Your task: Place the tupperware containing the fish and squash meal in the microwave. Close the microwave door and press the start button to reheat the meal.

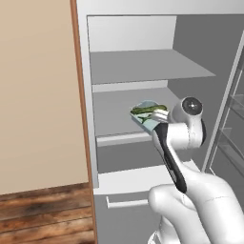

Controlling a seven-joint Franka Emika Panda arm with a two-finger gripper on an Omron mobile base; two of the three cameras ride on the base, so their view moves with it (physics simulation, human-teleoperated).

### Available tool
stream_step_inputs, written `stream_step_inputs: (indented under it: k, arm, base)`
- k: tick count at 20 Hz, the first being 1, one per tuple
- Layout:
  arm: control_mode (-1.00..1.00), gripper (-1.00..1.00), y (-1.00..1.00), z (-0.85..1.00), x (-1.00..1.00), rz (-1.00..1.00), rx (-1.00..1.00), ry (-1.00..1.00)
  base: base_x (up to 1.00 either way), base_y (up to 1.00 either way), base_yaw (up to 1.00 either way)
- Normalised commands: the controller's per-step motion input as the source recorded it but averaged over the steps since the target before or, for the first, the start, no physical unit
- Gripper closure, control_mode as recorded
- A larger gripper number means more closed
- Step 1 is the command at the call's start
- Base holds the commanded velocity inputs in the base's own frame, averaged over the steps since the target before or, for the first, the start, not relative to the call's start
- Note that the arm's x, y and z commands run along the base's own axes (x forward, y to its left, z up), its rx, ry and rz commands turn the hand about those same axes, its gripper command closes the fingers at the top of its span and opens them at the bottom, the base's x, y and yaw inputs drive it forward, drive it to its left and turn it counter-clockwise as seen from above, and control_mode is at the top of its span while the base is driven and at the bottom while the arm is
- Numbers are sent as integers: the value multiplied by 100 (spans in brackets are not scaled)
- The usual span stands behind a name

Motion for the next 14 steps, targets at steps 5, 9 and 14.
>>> stream_step_inputs:
  k: [5,9,14]
  arm:
    - [-100,100,0,15,-74,0,0,3]
    - [-100,100,-1,11,-63,0,0,0]
    - [-100,100,-3,0,-25,-2,0,0]
  base:
    - [0,0,0]
    - [0,0,0]
    - [0,0,0]
